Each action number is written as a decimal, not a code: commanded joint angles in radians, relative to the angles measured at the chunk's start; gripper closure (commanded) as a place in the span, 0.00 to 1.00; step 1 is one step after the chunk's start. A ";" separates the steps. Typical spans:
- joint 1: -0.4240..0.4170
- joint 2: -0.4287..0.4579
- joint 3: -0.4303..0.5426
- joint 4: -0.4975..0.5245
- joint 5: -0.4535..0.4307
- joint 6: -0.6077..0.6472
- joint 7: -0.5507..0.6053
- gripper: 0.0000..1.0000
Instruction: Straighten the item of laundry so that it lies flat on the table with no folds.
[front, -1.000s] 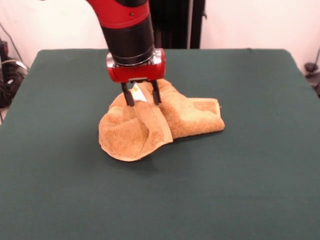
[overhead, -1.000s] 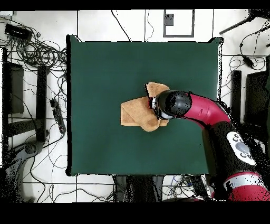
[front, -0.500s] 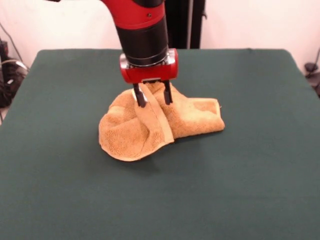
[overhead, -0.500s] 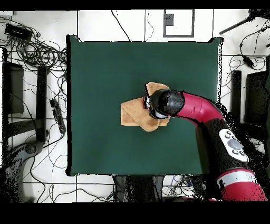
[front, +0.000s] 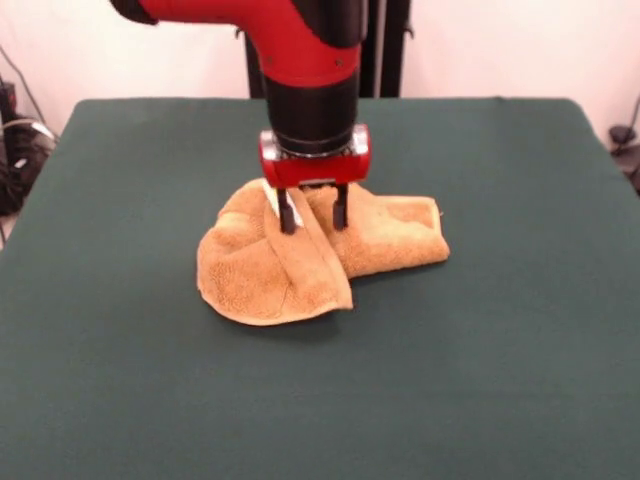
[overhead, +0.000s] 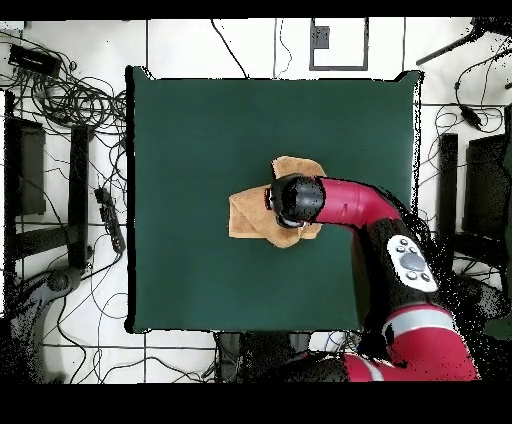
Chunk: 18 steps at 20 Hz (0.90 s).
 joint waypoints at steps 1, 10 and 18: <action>0.110 0.092 -0.078 -0.089 -0.105 -0.090 0.141 0.00; 0.195 0.148 -0.164 -0.194 -0.191 -0.146 0.141 0.00; 0.201 0.145 -0.155 -0.218 -0.196 -0.113 0.087 1.00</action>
